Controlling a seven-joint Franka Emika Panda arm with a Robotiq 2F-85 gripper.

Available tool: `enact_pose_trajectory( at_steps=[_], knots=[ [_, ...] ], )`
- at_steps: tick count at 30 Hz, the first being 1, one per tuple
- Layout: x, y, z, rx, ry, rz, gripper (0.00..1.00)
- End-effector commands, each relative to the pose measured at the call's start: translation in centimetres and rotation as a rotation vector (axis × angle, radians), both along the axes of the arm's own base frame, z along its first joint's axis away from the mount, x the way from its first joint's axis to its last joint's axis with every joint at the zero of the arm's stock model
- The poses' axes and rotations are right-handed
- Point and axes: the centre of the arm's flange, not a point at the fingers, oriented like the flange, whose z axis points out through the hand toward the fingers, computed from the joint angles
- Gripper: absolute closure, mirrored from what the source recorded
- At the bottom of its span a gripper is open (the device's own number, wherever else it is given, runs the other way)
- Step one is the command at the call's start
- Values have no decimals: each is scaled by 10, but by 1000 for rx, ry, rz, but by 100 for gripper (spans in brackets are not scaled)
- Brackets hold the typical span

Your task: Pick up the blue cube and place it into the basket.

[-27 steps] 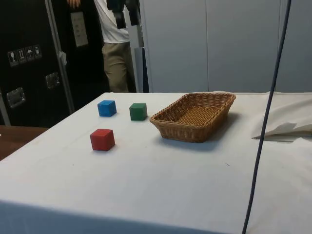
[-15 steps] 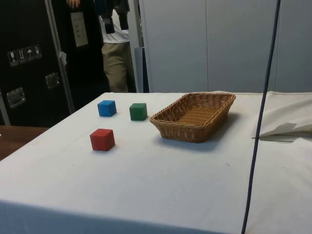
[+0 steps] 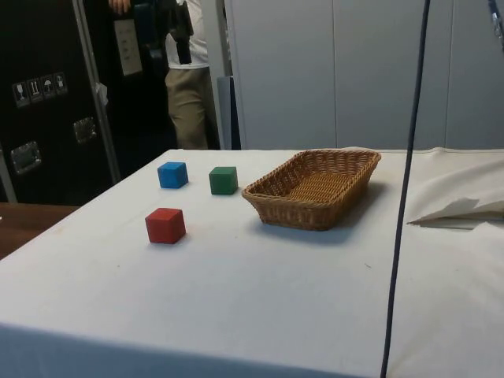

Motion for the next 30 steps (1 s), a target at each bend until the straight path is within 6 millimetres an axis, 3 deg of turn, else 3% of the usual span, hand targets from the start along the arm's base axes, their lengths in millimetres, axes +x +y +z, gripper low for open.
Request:
enact_pose_trajectory(
  at_steps=[1, 16, 30],
  knots=[
    [2, -1, -2, -3, -4, 0, 0],
    [22, -17, -34, -40, -71, 7, 0],
    [52, -57, -80, -40, -124, 20, 0]
  ],
)
